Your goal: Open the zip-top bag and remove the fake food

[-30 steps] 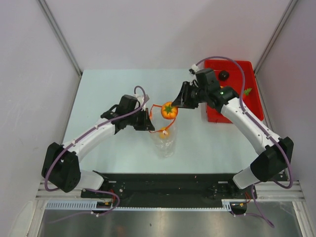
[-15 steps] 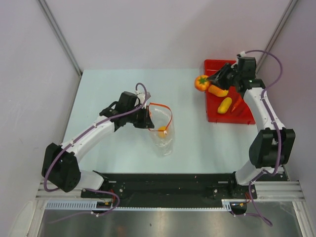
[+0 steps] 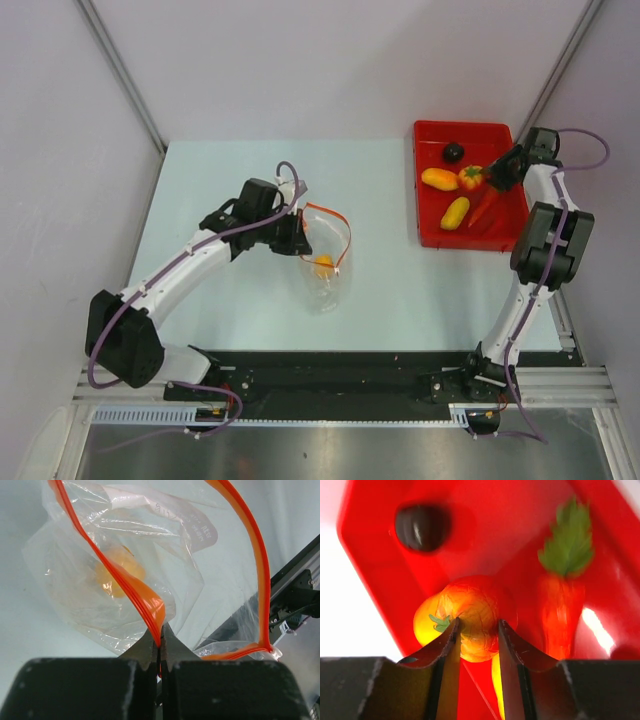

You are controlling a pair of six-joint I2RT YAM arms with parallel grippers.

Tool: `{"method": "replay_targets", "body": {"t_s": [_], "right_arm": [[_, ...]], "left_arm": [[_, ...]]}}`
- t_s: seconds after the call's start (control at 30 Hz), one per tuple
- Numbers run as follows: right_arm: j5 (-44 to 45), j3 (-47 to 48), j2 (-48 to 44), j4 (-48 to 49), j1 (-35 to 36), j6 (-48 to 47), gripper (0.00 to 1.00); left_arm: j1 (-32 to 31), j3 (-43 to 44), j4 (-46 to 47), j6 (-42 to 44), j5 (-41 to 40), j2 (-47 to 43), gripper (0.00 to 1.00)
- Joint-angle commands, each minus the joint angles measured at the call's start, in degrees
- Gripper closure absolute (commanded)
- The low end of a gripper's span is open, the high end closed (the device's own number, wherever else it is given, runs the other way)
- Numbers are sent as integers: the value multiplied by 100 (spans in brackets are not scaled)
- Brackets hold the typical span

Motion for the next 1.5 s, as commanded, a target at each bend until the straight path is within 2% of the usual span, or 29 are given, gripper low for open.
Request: {"method": "replay_targets", "body": {"t_s": [0.0, 0.07, 0.1, 0.17, 0.2, 0.3, 0.43, 0.5, 0.63, 0.77, 0.93, 1.0, 1.1, 1.13, 1.23, 1.27, 1.47], "right_arm": [[290, 1271, 666, -354, -78, -262, 96], [396, 1805, 896, -584, -96, -385, 85], [414, 1983, 993, -715, -105, -412, 67], [431, 2326, 1265, -1128, -122, -517, 55], [492, 2519, 1301, -1339, -113, -631, 43], [607, 2556, 1249, -1560, -61, -842, 34], [905, 2302, 863, -1920, 88, -1036, 32], [976, 1977, 371, -1903, 246, -1054, 32], [783, 696, -639, -1640, 659, -1054, 33], [616, 97, -1483, -1736, 1362, -1264, 34], [520, -388, -2416, -1929, 2873, -1327, 40], [458, -398, -2557, -2026, 3547, -1274, 43], [379, -327, -2689, -1983, 4156, -1107, 48], [326, -310, -2672, -1939, 4567, -1081, 48], [212, -187, -2418, -1833, 5193, -922, 54], [194, -169, -2347, -1798, 5326, -905, 59], [54, 7, -1619, -1841, 5740, -1001, 74]], "left_arm": [[10, 390, -40, 71, -204, 56, 100], [10, 399, -22, -8, -257, 65, 100], [10, 417, -13, -26, -249, 73, 100], [19, 426, 4, -78, -240, 108, 100], [10, 426, -4, -113, -222, 117, 100], [19, 426, -5, -157, -213, 100, 100], [10, 399, -57, -131, -170, 65, 100], [10, 373, -83, -96, -161, 21, 100], [19, 390, -154, -17, -143, -32, 100], [10, 408, -119, -26, -126, -41, 100], [19, 426, -5, -140, 50, 38, 100], [10, 435, 39, -158, 120, 56, 100], [10, 408, 101, -210, 173, 65, 100], [10, 399, 118, -219, 191, 65, 100], [10, 347, 127, -254, 217, 65, 100], [10, 338, 162, -254, 217, 47, 100], [1, 163, 258, -342, 182, 21, 100]]}}
